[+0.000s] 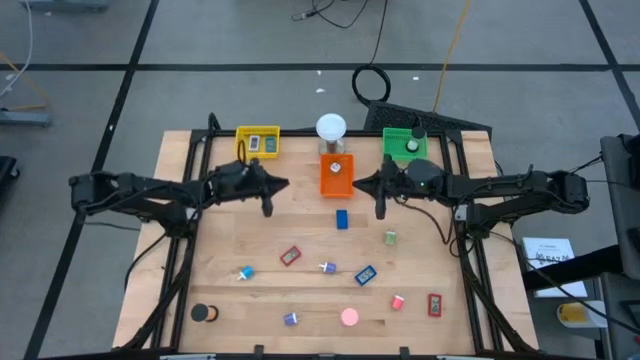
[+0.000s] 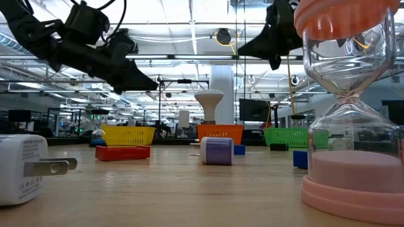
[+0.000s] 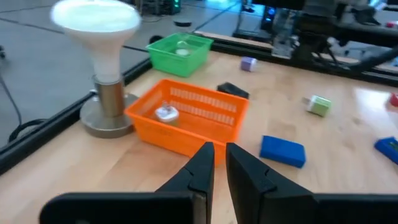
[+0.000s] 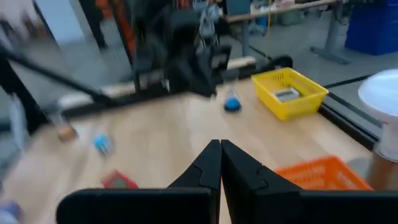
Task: Pick & Place Office items
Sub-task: Put the middle purple charger adapter into the orange bin
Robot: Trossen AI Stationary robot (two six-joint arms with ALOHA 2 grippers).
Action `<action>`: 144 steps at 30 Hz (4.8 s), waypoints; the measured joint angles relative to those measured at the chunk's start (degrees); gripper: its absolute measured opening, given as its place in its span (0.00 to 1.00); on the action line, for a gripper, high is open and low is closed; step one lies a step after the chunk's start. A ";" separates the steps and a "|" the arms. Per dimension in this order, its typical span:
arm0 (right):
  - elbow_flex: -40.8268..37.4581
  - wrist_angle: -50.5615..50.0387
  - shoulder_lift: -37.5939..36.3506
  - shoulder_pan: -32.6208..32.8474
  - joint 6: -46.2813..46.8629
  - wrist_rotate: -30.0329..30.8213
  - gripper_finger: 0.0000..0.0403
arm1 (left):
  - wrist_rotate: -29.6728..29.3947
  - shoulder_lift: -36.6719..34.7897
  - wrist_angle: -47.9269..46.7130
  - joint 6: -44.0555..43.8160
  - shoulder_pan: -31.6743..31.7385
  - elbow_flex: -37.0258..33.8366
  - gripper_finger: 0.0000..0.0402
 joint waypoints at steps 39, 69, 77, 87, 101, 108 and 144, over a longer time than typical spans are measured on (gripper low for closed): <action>13.51 -94.16 -0.28 9.08 47.92 23.74 0.24 | -0.07 0.02 -0.30 -0.06 -6.25 -0.01 0.10; 9.93 -85.95 0.13 1.75 36.11 18.39 0.64 | 2.22 0.04 3.38 -2.40 -6.25 0.06 0.10; 9.40 -78.55 0.13 -2.32 33.07 15.40 0.74 | 8.20 0.04 3.06 -0.85 -6.63 0.06 0.10; 9.38 -72.18 2.97 -3.46 30.00 15.22 0.75 | 7.96 0.04 3.06 -0.76 -6.89 0.06 0.10; 9.38 -61.02 12.13 -3.41 23.03 10.91 0.74 | 3.17 10.37 2.56 0.65 -14.54 2.58 0.10; 9.38 -54.79 12.37 -2.39 20.49 10.92 0.74 | 2.84 18.45 2.64 0.43 -17.81 6.78 0.11; 9.38 -32.83 12.15 17.34 3.98 14.23 0.27 | 0.85 46.36 -3.43 9.28 -29.62 29.54 0.38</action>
